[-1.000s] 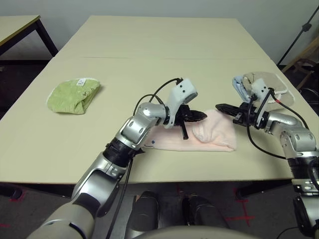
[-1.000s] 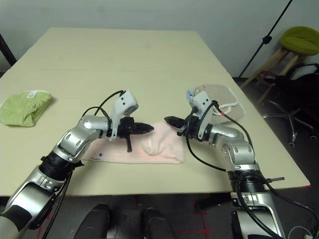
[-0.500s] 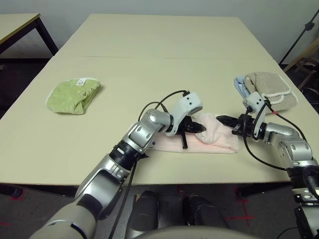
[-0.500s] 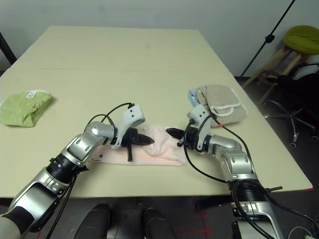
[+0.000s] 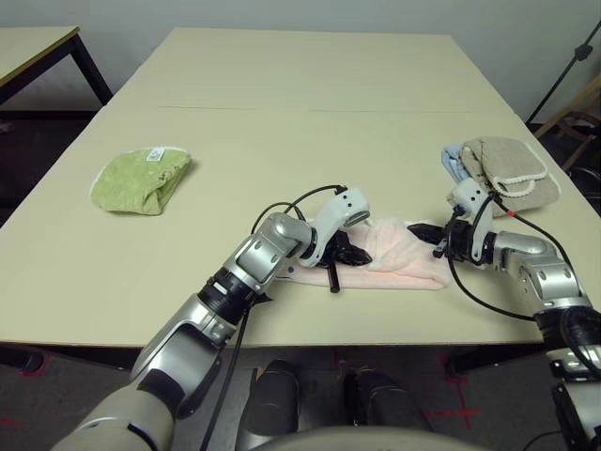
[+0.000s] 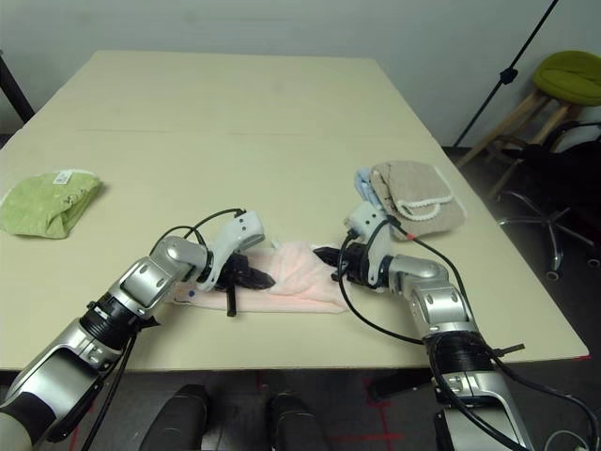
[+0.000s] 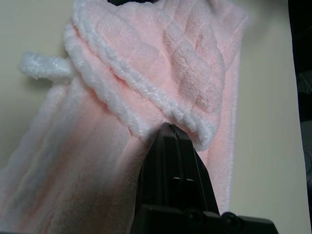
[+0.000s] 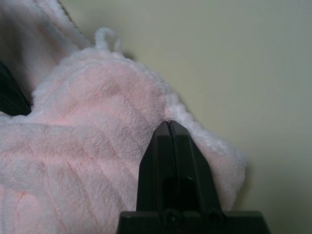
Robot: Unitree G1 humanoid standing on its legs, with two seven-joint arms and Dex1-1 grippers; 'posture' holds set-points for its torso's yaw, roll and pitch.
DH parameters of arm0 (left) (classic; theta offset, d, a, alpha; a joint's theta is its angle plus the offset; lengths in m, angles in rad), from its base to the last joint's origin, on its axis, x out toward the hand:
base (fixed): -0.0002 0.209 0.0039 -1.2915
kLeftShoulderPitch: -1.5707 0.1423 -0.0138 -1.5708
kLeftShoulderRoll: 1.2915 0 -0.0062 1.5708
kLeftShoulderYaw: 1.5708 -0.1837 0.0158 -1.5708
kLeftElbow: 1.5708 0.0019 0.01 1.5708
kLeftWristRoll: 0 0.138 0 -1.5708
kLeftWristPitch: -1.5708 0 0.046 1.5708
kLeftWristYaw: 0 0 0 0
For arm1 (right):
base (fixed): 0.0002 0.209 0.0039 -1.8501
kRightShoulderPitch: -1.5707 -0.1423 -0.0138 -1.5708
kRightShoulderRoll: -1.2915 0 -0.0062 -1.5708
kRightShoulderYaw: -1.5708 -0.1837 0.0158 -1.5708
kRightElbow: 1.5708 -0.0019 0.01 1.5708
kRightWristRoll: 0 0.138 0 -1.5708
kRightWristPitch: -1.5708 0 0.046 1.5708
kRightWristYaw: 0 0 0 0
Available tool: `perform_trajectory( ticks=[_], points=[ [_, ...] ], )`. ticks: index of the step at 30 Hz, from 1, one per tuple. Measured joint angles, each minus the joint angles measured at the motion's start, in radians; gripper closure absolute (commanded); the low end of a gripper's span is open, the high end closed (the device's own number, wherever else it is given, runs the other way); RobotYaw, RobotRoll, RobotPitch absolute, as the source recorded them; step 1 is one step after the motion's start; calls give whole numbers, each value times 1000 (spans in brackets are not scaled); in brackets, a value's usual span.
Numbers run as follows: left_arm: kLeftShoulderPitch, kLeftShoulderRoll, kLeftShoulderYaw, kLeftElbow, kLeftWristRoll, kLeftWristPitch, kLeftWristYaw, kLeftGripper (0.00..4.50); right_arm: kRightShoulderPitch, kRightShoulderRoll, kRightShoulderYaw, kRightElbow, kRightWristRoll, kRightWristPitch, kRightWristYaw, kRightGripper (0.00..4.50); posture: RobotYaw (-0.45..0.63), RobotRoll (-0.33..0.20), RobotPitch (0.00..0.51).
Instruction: Fold the towel and set it aside.
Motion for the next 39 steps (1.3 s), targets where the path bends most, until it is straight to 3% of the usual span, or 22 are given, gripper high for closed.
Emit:
perform_trajectory(
  ticks=[4, 7, 10, 18, 21, 28, 33, 39],
  points=[
    [-3, -1, 118, -15, -68, 64, 22, 4500, -4, -1, -24, -36, 60, 61, 29, 4457, 132, 0, 147],
    [-10, 5, 253, -76, -147, 147, 61, 4321, -24, -26, -55, -78, 130, 137, 68, 3872, 129, 0, 146],
    [-14, 30, 399, -158, -229, 251, 115, 3618, -55, -100, -86, -118, 186, 209, 124, 2826, 128, 0, 147],
    [83, 142, 669, -356, -364, 528, 292, 893, -147, -198, -87, -65, 184, 191, 236, 0, 154, 0, 147],
    [107, 163, 747, -404, -394, 624, 351, 23, -165, -201, -72, -54, 173, 162, 267, 0, 154, 0, 147],
    [208, 168, 929, -550, -496, 872, 440, 23, -194, -202, -26, -52, 144, 101, 340, 0, 184, 0, 138],
    [309, 91, 1073, -690, -549, 1009, 501, 23, -199, -202, 8, -24, 89, -18, 376, 0, 237, 0, 129],
    [402, 2, 1162, -781, -685, 1021, 622, 23, -224, -178, 51, 60, 15, -204, 415, 0, 286, 0, 125]
  ],
)
